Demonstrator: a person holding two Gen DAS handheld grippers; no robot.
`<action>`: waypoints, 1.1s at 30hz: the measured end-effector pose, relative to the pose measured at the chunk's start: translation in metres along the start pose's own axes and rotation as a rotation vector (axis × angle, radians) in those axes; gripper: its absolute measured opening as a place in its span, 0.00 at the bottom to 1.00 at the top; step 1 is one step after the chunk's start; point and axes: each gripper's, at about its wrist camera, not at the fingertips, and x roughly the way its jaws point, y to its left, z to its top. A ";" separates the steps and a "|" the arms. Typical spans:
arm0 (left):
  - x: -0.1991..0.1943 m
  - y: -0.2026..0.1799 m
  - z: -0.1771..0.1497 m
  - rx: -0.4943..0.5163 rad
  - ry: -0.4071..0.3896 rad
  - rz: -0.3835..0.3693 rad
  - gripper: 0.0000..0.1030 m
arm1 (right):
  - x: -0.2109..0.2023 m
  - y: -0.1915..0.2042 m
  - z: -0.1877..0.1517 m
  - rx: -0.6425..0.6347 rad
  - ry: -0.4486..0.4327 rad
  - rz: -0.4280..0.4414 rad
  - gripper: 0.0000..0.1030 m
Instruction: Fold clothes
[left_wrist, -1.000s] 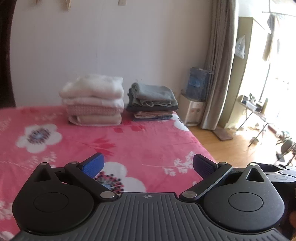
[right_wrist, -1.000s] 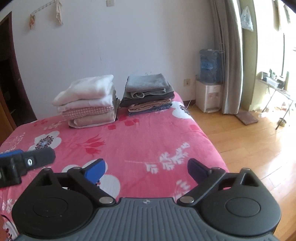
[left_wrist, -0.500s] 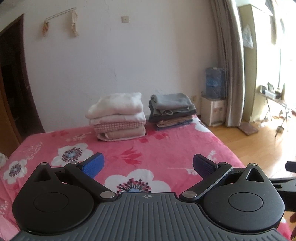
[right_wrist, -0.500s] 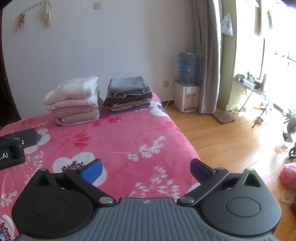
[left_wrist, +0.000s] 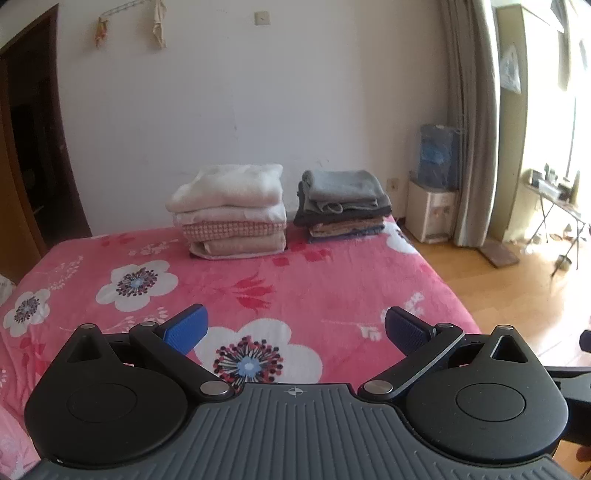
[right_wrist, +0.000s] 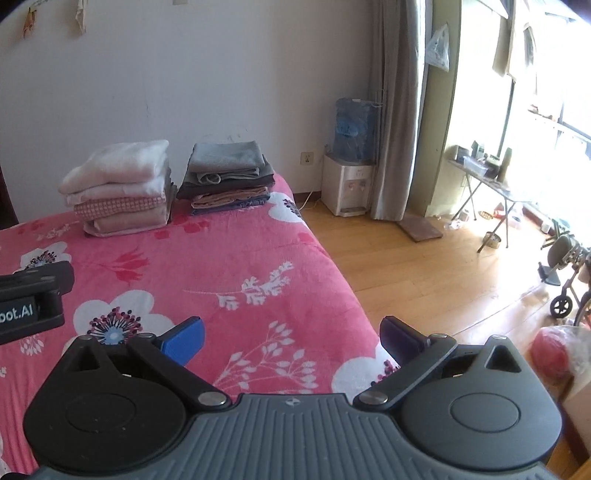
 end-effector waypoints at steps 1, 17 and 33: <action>0.001 -0.001 0.000 -0.003 -0.001 0.001 1.00 | 0.001 -0.001 0.001 -0.001 -0.002 0.002 1.00; 0.005 -0.023 -0.005 -0.029 0.057 -0.009 1.00 | 0.007 -0.016 0.007 -0.013 -0.008 0.009 1.00; 0.014 -0.033 -0.011 -0.041 0.084 -0.002 1.00 | 0.013 -0.024 0.001 -0.020 0.014 -0.017 1.00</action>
